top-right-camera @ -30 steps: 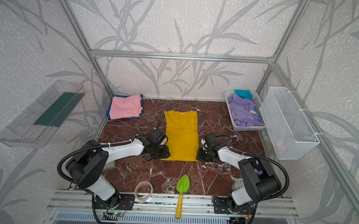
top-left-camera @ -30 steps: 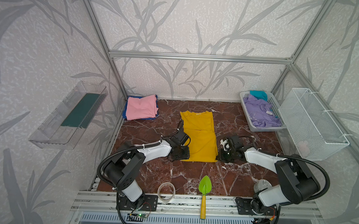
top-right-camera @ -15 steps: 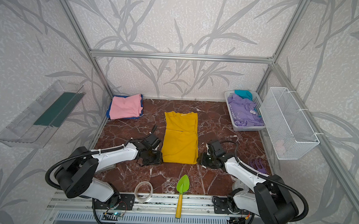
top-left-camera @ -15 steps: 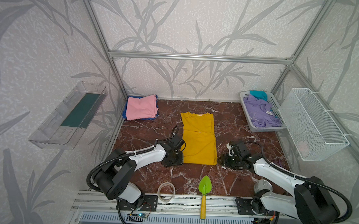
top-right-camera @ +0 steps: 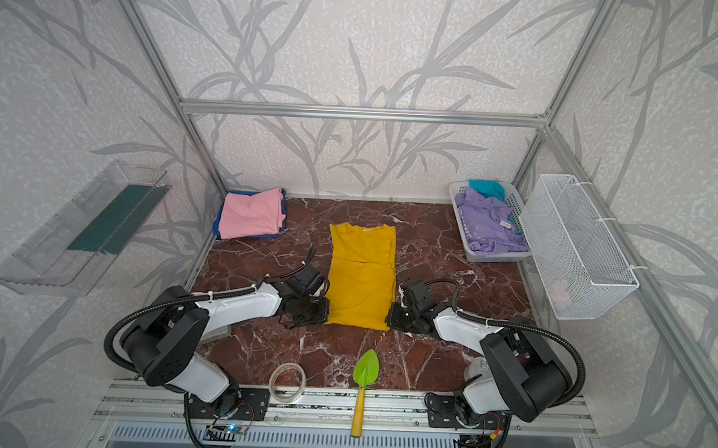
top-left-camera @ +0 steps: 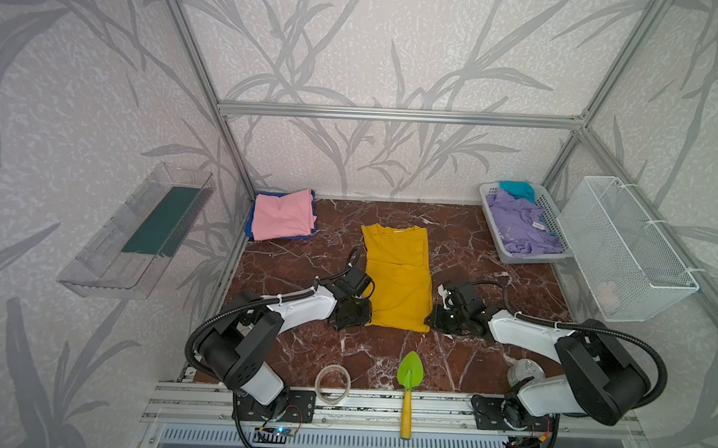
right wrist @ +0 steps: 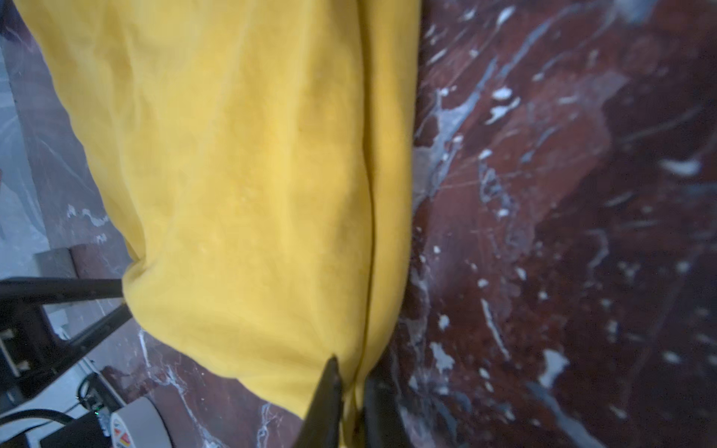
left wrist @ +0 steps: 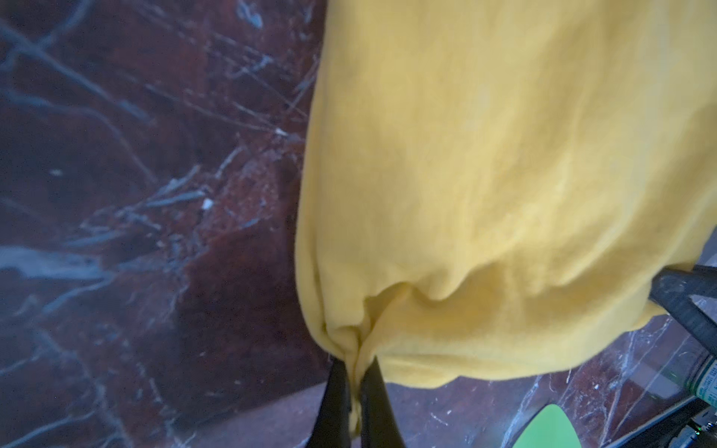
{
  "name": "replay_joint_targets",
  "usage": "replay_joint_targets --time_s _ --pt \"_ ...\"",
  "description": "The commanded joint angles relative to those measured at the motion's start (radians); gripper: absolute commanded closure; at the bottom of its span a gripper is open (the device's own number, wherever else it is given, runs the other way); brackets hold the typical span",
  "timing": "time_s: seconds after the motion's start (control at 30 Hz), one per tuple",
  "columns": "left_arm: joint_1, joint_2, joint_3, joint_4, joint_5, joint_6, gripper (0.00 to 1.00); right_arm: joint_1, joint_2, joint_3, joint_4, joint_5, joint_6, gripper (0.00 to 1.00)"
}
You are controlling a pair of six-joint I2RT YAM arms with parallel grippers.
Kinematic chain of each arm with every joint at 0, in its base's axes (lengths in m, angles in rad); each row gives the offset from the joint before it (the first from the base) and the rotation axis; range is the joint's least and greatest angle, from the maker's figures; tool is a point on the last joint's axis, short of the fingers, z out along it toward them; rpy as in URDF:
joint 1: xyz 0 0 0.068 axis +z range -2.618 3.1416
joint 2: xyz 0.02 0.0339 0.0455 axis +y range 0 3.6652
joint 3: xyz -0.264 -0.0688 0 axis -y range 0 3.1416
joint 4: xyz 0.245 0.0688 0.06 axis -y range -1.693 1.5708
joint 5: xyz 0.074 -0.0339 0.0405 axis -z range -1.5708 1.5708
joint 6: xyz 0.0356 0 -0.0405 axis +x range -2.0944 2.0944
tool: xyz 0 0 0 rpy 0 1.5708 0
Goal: Fold and stack the t-shirts
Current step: 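Lift the near hem with both grippers and fold it toward the collar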
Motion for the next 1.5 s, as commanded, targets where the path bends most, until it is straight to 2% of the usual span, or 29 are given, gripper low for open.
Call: replay_joint_targets --time_s 0.0,0.2,0.37,0.5,0.67,0.87,1.13,1.27,1.47 --pt "-0.001 0.027 -0.015 -0.066 -0.020 0.004 1.00 0.006 -0.037 -0.009 -0.054 -0.003 -0.004 1.00" --pt "-0.002 -0.161 0.034 -0.211 -0.022 0.011 1.00 0.006 -0.189 0.039 -0.275 -0.004 -0.033 1.00" --pt "-0.002 -0.341 0.099 -0.321 -0.061 0.014 1.00 0.007 -0.372 0.120 -0.474 -0.016 0.001 1.00" --pt "0.000 -0.410 0.148 -0.327 -0.065 0.010 1.00 0.006 -0.462 0.195 -0.582 -0.029 0.041 1.00" --pt "-0.001 -0.431 0.292 -0.386 -0.062 0.037 1.00 0.006 -0.459 0.256 -0.612 -0.048 0.063 1.00" --pt "0.010 -0.387 0.394 -0.363 -0.080 0.085 1.00 -0.041 -0.436 0.299 -0.540 -0.042 0.079 1.00" --pt "0.100 -0.200 0.451 -0.237 0.068 0.113 1.00 -0.161 -0.355 0.234 -0.343 -0.130 0.147 1.00" --pt "0.160 -0.100 0.506 -0.200 0.112 0.131 1.00 -0.231 -0.275 0.252 -0.268 -0.167 0.139 1.00" --pt "0.234 0.043 0.586 -0.139 0.175 0.127 1.00 -0.298 -0.079 0.366 -0.177 -0.201 0.102 1.00"
